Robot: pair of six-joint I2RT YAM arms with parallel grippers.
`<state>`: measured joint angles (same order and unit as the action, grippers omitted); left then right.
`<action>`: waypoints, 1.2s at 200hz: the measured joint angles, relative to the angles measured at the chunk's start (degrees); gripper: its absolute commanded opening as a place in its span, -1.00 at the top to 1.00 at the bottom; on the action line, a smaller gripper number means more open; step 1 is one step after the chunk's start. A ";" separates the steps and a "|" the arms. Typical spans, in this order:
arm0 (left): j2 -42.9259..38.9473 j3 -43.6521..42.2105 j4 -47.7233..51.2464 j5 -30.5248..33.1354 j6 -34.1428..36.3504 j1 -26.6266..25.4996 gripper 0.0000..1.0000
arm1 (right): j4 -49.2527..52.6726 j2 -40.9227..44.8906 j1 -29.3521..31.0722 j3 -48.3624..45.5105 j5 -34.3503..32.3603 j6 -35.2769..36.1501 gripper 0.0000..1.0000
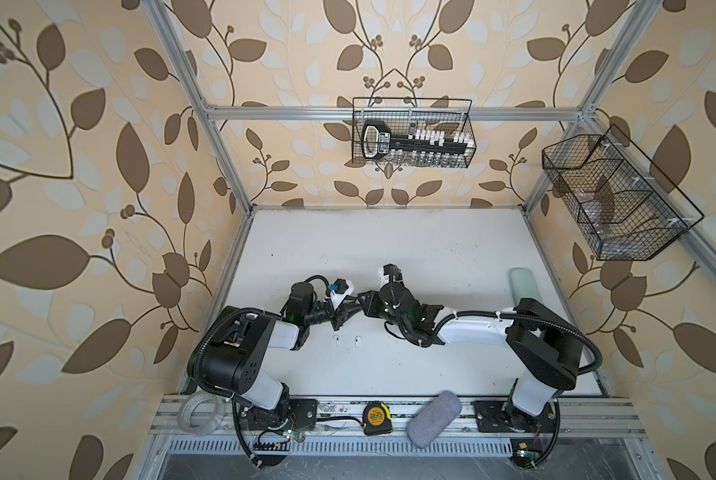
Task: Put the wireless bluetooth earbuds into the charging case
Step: 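Press the earbud down into the case slot with the right gripper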
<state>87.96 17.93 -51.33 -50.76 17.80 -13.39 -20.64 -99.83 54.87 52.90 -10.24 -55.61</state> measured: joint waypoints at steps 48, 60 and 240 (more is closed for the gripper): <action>0.00 -0.02 0.52 -0.26 0.24 -0.02 1.00 | 2.36 0.17 -0.04 0.72 0.37 1.95 0.52; 0.00 -0.02 0.42 -0.70 0.28 -0.04 1.00 | 3.39 0.66 0.04 0.85 0.26 2.54 0.52; 0.00 -0.07 -0.68 -3.39 1.55 -0.07 1.00 | 12.55 4.09 0.24 2.36 -0.70 7.39 0.49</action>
<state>87.96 17.87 -52.01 -54.15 19.35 -13.45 -8.10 -95.74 55.11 55.27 -10.94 -48.23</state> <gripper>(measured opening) 0.223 0.255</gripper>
